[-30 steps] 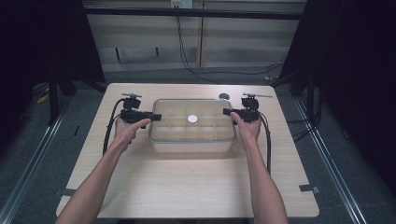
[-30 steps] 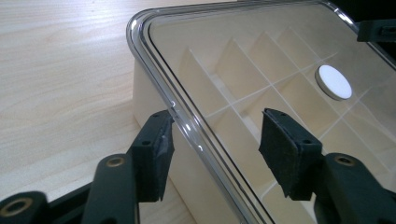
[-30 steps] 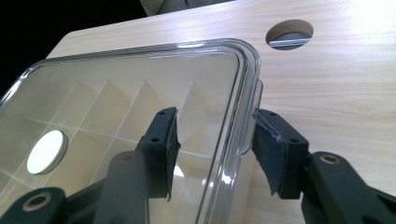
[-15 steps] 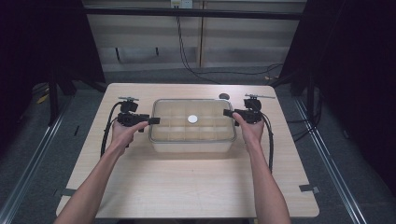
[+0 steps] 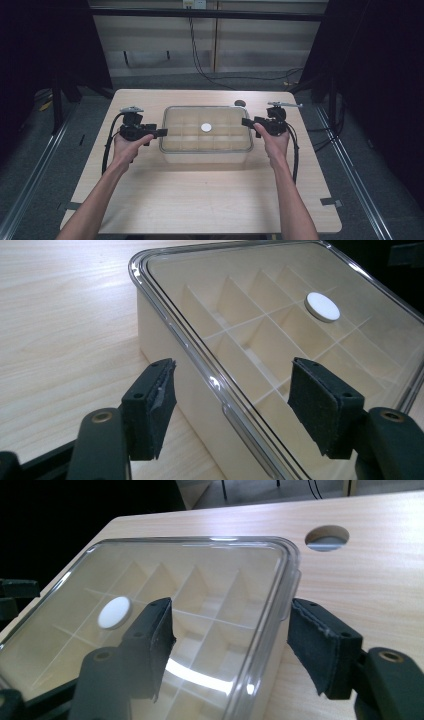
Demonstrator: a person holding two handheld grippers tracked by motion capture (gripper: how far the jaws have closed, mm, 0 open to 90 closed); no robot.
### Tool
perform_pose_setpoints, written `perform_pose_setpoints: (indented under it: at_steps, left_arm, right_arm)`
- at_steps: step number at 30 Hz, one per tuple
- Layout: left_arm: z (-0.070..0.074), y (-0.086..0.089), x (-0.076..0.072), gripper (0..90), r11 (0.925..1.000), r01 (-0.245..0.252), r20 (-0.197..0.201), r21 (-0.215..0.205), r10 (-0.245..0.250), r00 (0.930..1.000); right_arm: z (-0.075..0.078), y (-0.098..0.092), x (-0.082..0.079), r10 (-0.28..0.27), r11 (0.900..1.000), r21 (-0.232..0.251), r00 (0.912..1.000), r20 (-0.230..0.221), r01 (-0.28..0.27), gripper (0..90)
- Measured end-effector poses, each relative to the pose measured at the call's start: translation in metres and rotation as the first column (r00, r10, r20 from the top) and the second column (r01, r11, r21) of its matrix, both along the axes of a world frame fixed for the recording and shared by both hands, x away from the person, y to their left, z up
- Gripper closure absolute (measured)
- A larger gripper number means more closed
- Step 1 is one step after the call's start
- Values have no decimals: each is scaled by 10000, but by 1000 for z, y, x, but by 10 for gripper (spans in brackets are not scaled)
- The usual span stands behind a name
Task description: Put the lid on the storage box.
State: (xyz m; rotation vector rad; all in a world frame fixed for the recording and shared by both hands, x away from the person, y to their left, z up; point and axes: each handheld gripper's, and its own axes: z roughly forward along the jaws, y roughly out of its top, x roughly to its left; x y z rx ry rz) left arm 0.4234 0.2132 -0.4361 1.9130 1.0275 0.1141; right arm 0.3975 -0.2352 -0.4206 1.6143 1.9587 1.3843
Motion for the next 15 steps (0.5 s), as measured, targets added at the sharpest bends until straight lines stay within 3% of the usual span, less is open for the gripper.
perform_pose_setpoints:
  at_steps: [7,10,13,15]
  left_arm:
    - [8,9,-19,363,10000,88,221,-26,-88,9997]
    - [13,11,-27,418,9987,226,488,458,-248,9985]
    - [16,15,-33,409,9983,232,581,540,-264,9980]
    - [18,18,-41,399,9989,269,663,372,-294,9974]
  right_arm:
    - [10,4,-17,351,9993,-144,9991,241,-348,365]
    - [13,2,-27,555,9984,-113,9974,455,-551,364]
    - [16,0,-36,621,9979,-233,9970,470,-610,377]
    - [18,0,-43,722,9968,-382,9965,428,-705,381]
